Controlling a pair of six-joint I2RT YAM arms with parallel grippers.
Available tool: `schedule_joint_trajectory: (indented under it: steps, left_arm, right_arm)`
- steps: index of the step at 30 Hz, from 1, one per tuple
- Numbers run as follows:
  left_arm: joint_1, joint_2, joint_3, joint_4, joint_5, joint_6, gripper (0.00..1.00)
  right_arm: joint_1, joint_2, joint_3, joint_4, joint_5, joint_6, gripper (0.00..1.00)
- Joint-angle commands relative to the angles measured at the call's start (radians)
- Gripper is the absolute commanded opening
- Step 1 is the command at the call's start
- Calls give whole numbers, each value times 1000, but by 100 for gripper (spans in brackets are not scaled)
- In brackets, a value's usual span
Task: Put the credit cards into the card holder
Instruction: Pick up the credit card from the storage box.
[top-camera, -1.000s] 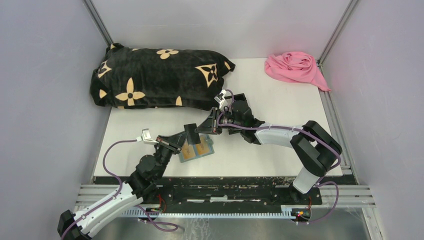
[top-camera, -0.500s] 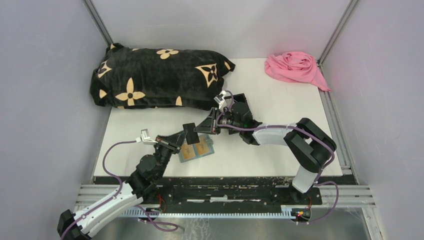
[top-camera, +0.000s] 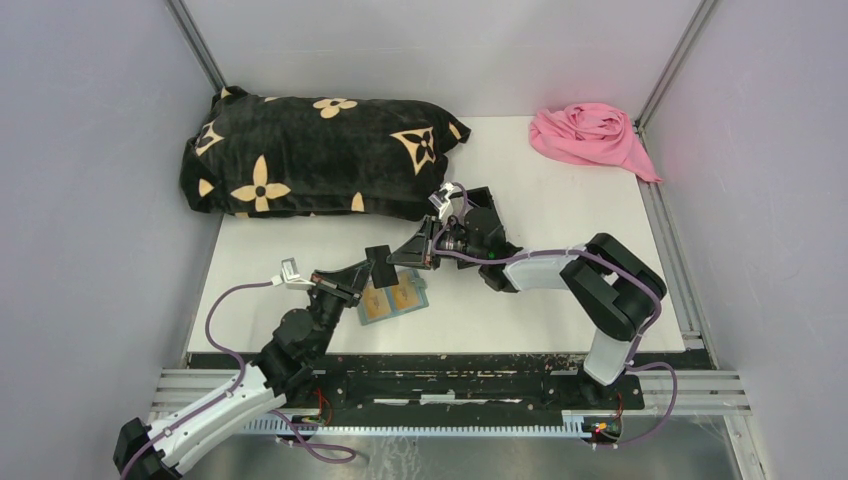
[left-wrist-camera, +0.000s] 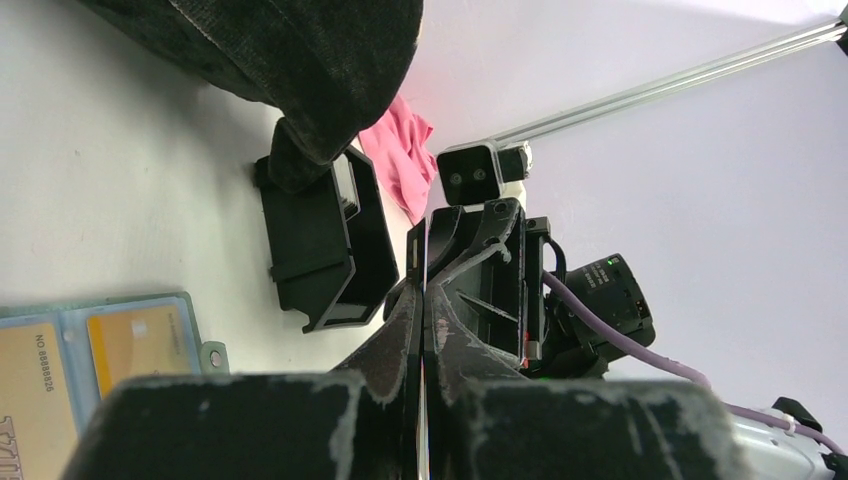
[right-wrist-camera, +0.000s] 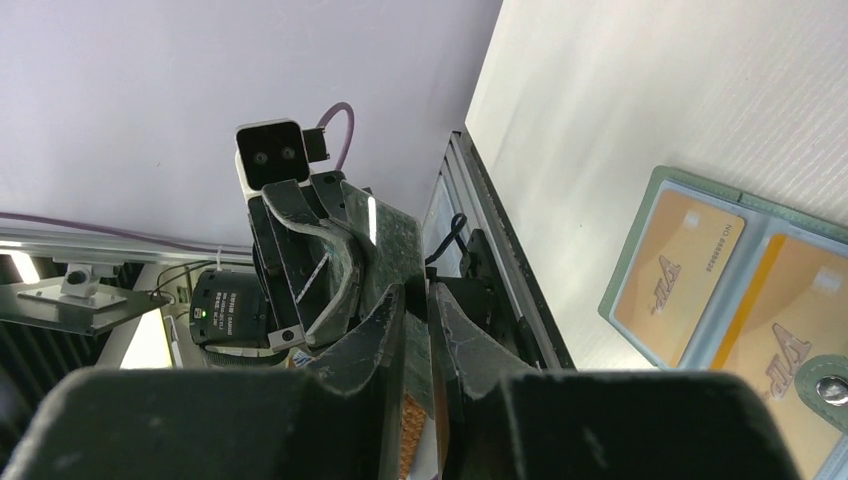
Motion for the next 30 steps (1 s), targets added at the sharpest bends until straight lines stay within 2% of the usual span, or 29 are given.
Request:
schedule_joint_trajectory:
  steps: [1,10,20,30]
  left_arm:
    - [-4,7,-165,170,4,-56,3]
    - [-4,12,-167,193,7,-78,3]
    - [-4,-4,-167,192,14,-95,3]
    - [-3,-21,-167,191,3,-117,3]
  right_arm:
    - [7,29,-24,77,-30,15,18]
    - [6,68,-38,158,-34,47,18]
    - [1,136,-52,326,-38,113,18]
    - [-2,175,-58,401,-38,139,18]
